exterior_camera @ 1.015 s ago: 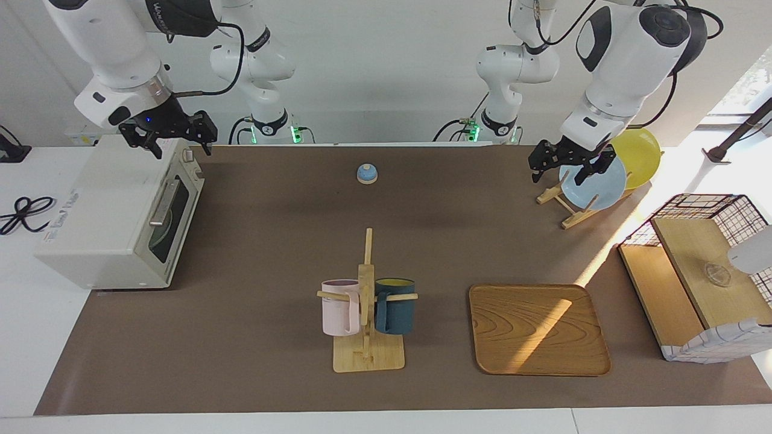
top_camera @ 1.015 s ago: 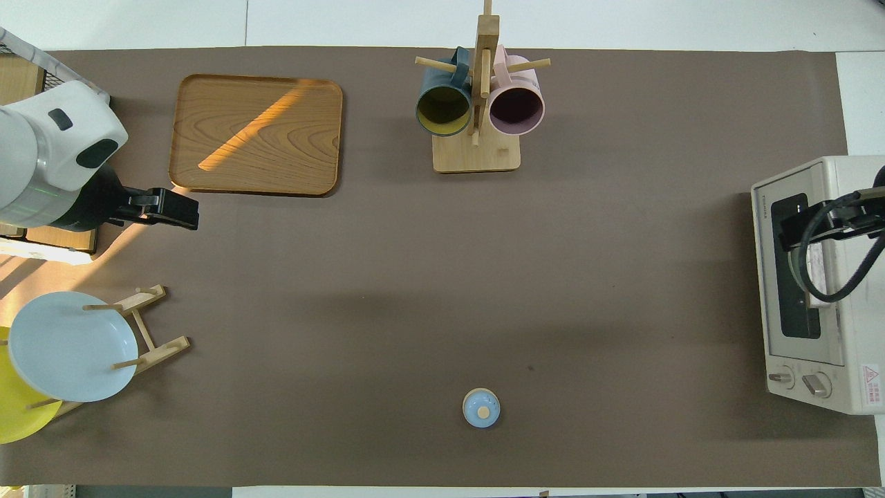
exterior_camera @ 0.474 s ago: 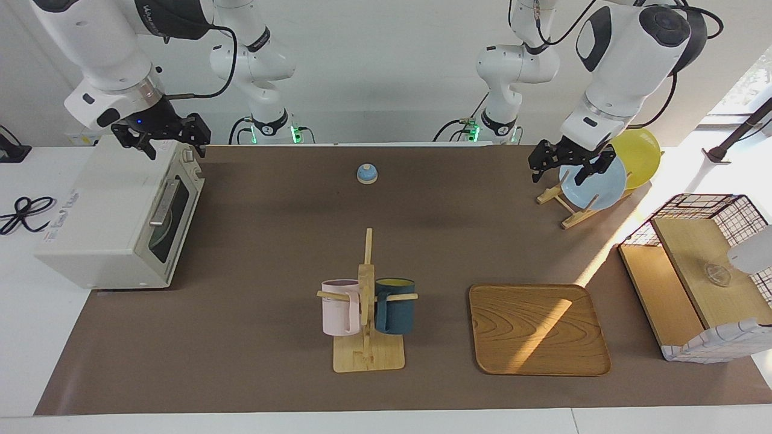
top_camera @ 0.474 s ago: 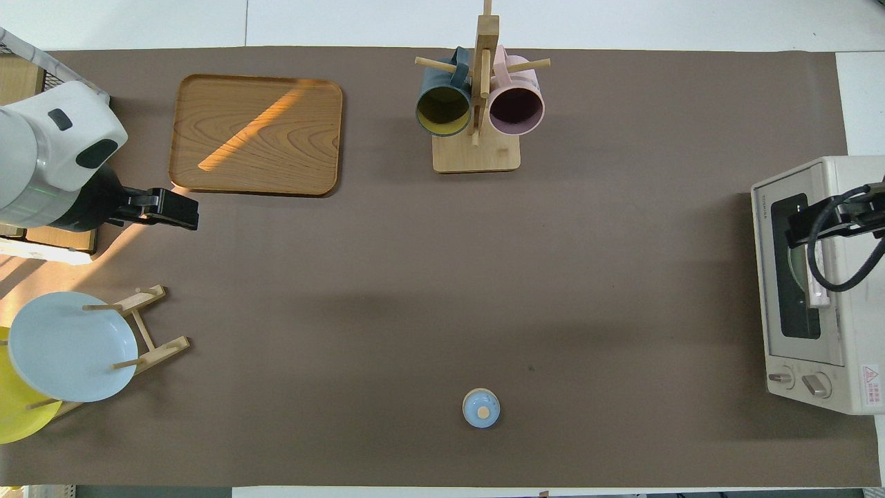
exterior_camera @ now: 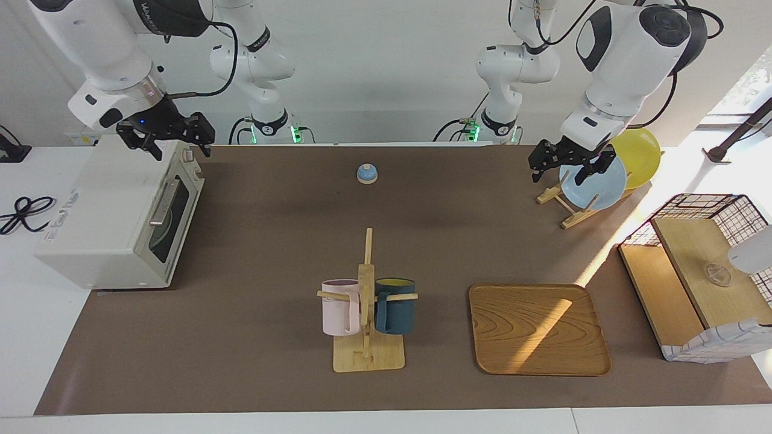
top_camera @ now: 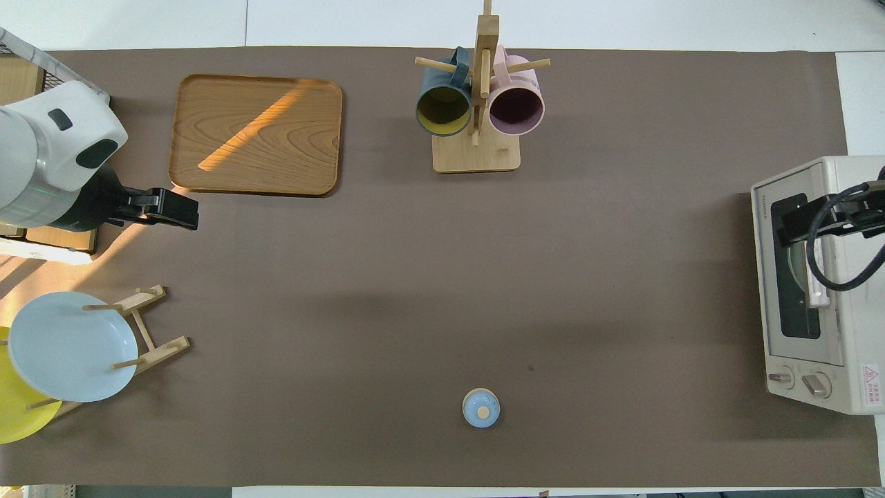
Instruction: Put corn in oven
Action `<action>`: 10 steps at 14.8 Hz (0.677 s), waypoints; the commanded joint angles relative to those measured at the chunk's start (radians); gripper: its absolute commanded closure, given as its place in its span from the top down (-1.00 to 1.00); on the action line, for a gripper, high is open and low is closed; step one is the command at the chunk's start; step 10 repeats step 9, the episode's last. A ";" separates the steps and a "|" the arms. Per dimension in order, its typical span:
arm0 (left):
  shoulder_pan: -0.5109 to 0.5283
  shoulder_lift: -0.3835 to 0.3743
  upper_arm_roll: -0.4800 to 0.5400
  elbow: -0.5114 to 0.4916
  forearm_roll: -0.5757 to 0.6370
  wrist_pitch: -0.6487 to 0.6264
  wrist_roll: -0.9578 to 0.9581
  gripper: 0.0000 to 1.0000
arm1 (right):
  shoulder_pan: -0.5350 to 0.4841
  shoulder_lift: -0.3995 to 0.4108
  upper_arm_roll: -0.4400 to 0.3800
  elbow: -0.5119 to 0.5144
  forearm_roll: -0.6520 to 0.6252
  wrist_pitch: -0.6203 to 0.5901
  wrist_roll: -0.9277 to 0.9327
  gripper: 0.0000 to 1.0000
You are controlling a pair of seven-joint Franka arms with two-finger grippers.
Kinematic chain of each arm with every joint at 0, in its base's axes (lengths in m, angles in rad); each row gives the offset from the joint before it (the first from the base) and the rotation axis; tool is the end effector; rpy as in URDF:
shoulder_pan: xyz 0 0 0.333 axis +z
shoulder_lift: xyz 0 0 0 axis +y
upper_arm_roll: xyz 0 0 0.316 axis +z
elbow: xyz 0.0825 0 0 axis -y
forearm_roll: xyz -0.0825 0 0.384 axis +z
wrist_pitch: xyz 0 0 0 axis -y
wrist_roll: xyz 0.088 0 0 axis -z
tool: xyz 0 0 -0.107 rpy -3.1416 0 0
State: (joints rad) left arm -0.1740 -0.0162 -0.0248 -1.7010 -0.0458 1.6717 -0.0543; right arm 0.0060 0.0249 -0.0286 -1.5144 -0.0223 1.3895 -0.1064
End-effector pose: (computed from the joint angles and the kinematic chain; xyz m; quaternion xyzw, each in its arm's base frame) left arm 0.5430 -0.1141 0.5805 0.9973 -0.0697 -0.0093 0.0216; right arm 0.5424 -0.0148 0.6225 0.9963 0.0406 -0.0754 0.0066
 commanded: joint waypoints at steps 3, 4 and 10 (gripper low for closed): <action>0.008 -0.011 -0.001 -0.002 -0.012 -0.001 0.008 1.00 | -0.009 0.010 -0.001 0.025 0.007 -0.001 0.019 1.00; 0.008 -0.011 -0.001 -0.002 -0.012 -0.001 0.010 1.00 | -0.011 0.010 -0.001 0.025 0.007 -0.001 0.023 1.00; 0.008 -0.011 -0.001 -0.002 -0.012 -0.001 0.008 1.00 | -0.014 0.009 -0.001 0.022 0.013 -0.001 0.024 1.00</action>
